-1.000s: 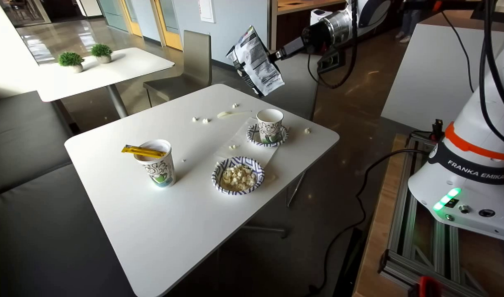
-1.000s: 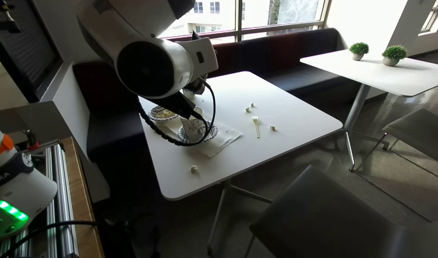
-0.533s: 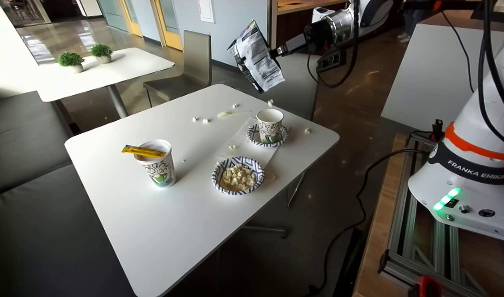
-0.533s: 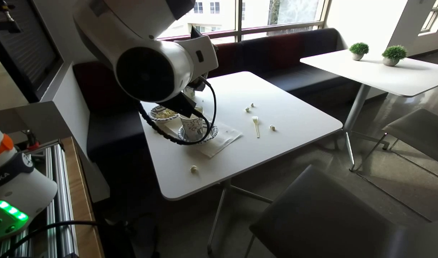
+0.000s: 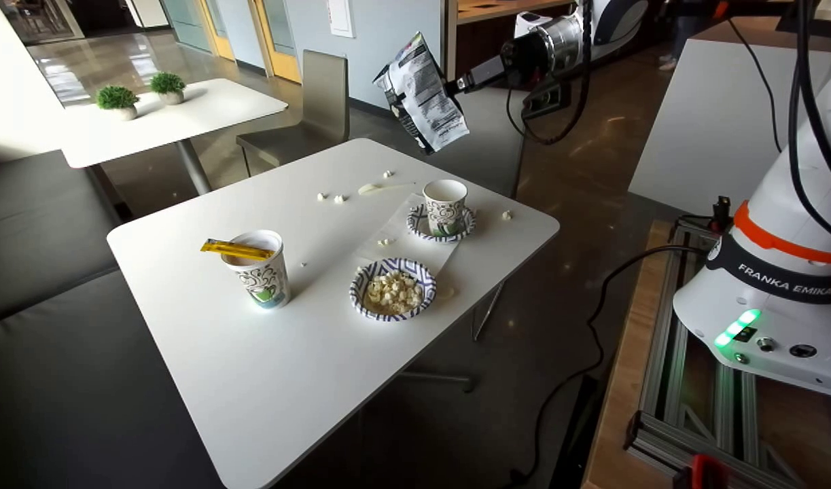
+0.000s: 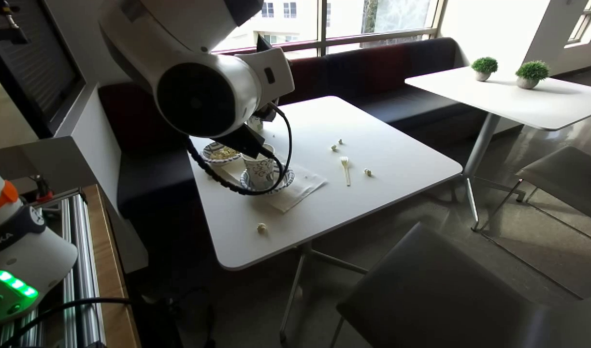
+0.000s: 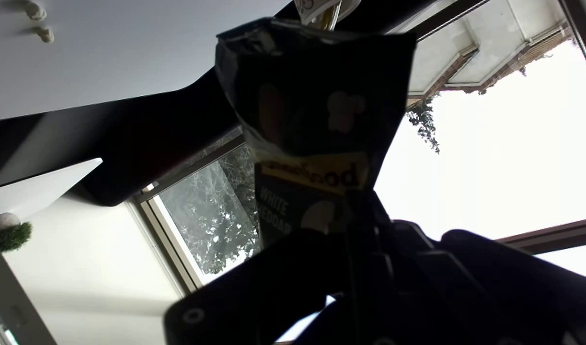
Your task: Pour the contents in the black packet into the coffee cup on the right.
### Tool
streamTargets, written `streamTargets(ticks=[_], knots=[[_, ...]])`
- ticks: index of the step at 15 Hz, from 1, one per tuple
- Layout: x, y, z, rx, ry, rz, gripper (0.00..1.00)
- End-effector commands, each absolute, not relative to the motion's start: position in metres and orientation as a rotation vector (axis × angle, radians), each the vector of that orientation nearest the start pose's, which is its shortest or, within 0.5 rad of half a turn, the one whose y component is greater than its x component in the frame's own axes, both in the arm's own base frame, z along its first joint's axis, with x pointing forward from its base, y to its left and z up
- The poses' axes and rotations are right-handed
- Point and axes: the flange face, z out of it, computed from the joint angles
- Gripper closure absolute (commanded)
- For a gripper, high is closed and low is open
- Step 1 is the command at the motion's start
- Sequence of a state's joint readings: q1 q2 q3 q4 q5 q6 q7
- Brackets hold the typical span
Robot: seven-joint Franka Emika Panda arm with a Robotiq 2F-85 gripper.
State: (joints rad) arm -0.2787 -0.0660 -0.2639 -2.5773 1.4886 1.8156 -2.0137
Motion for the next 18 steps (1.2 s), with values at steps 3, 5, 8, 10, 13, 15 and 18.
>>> streamTargets(ticks=[3, 5, 8, 10, 13, 15, 18], knots=[[0.4, -0.137, 0.296, -1.923, -0.448, -1.17, 1.0], [0.401, -0.131, 0.293, -1.928, -0.431, -1.155, 1.0], [0.405, -0.126, 0.288, -1.934, -0.447, -1.158, 1.0], [0.408, -0.125, 0.284, -1.943, -0.447, -1.171, 1.0], [0.409, -0.117, 0.276, -1.904, -0.418, -1.124, 1.0], [0.41, -0.118, 0.271, -1.945, -0.436, -1.116, 1.0], [0.406, -0.112, 0.272, -1.832, -0.422, -1.082, 1.0]])
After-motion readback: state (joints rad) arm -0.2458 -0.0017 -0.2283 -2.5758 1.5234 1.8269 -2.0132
